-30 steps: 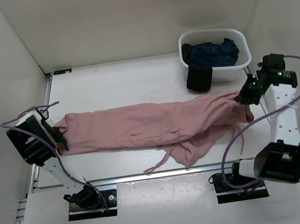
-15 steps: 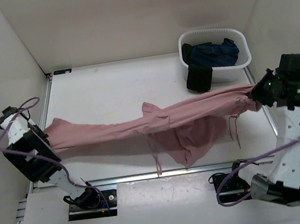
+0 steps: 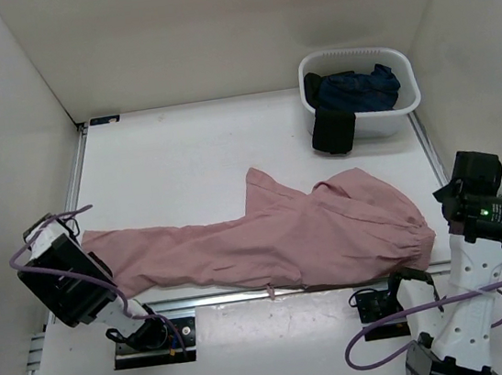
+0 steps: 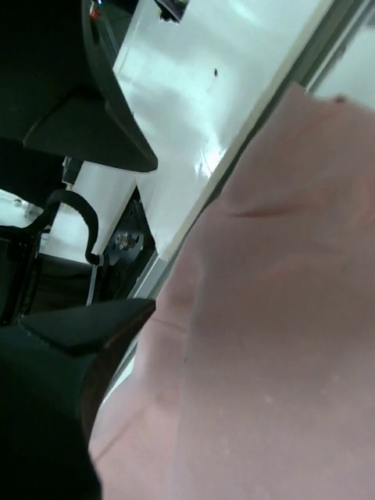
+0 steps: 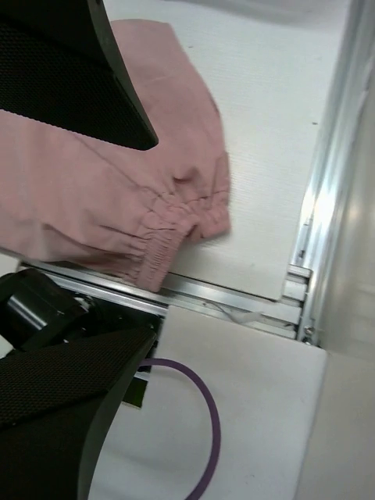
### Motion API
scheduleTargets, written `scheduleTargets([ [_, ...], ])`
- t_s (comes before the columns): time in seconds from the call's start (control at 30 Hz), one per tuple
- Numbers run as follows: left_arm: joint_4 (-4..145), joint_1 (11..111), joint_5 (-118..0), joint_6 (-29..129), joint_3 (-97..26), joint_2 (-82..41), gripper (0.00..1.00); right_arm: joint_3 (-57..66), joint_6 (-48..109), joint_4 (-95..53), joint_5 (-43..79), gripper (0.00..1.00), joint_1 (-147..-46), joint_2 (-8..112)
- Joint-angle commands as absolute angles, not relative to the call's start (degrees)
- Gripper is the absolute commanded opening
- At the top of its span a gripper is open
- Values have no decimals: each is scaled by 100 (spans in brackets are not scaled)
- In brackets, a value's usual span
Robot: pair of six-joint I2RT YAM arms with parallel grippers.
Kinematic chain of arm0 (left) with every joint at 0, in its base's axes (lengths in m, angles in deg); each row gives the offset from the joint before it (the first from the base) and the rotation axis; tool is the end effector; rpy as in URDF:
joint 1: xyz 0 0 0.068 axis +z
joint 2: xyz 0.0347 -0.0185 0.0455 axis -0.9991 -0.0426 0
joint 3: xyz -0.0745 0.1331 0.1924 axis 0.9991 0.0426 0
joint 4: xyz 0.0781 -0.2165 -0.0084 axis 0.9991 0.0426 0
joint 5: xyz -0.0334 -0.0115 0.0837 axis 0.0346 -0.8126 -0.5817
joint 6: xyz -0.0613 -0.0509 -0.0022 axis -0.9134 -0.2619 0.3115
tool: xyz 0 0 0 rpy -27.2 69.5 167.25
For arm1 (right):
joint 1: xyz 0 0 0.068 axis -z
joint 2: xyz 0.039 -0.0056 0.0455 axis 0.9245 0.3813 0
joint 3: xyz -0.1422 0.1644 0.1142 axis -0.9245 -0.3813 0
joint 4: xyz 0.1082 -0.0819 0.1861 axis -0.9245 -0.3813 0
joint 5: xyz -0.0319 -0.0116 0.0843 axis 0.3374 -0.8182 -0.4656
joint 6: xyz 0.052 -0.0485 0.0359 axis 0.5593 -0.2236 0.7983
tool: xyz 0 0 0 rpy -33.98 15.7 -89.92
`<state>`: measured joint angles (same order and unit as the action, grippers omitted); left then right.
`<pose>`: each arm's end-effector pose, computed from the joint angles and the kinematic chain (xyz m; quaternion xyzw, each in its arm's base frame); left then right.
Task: Fold and stack the trousers
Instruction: Flatten the trousers out
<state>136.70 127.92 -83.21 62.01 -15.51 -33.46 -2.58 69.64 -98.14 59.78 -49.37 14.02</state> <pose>0.1357 0.1398 0.1356 0.3285 -0.9305 -0.0974 0.1299 0.0758 -0.0655 0.3156 0.5593 0.7177 -0.1974 0.3647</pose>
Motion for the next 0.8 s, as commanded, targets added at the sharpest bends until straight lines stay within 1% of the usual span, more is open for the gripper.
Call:
scheduleTargets([
  [0.0, 13362, 12869, -8734, 6195, -1901, -3054, 80, -181, 7139, -9358, 6865, 99, -4922, 1347],
  [0.03, 13362, 12869, -8734, 6195, -2077, -3054, 81, -181, 6973, -9164, 6734, 99, -4922, 1347],
  [0.07, 13362, 12869, -8734, 6195, -2296, -3054, 81, -181, 6554, -8971, 6324, 99, -4922, 1347],
  [0.1, 13362, 12748, -8639, 6195, -2864, -3054, 83, -181, 6384, -8795, 6076, 99, -4922, 1443],
  [0.17, 13362, 12545, -8428, 6195, -3499, -3115, 84, -242, 6024, -8346, 5471, 99, -4922, 1724],
  [0.2, 13501, 12240, -8053, 6195, -3816, -3115, 88, -321, 5744, -8241, 5137, 99, -4922, 1864],
  [0.23, 13607, 12019, -7823, 6195, -4402, -3167, 90, -374, 5671, -8135, 4594, 99, -4922, 2170],
  [0.27, 13739, 11773, -7594, 6195, -4660, -3168, 94, -435, 5505, -8073, 4319, 99, -4922, 2338],
  [0.3, 13871, 11153, -7174, 6195, -4889, -3229, 96, -514, 5443, -8072, 4090, 98, -4922, 2514],
  [0.33, 13994, 10799, -6961, 6195, -5283, -3325, 97, -515, 5442, -8012, 3913, 98, -4922, 2864],
  [0.4, 14153, 10096, -6548, 6195, -5628, -3475, 99, -655, 5381, -7845, 3588, 98, -4922, 3165],
  [0.43, 14153, 9422, -6146, 6195, -5951, -3711, 100, -769, 5381, -7635, 3508, 98, -4922, 3393],
  [0.5, 14153, 8803, -5835, 6195, -6296, -4045, 100, -822, 5381, -7397, 3315, 98, -4922, 3587],
  [0.53, 14075, 8261, -5695, 6195, -6489, -4499, 100, -909, 5485, -7283, 3201, 98, -4922, 3771],
  [0.57, 13987, 7994, -5615, 6195, -6891, -4765, 100, -1006, 5564, -7073, 3121, 98, -4922, 3868],
  [0.6, 13986, 7504, -5614, 6195, -7121, -5324, 100, -1077, 5730, -6984, 3034, 98, -4922, 4052],
  [0.67, 13986, 7053, -5614, 6195, -7804, -5899, 100, -1296, 5855, -6799, 2901, 96, -4922, 4246],
  [0.73, 13986, 6631, -5614, 6195, -8177, -6409, 100, -1419, 5978, -6728, 2953, 95, -4992, 4492],
  [0.77, 13821, 6238, -5684, 6195, -8291, -6803, 100, -1577, 6057, -6676, 3067, 95, -5062, 4554],
])
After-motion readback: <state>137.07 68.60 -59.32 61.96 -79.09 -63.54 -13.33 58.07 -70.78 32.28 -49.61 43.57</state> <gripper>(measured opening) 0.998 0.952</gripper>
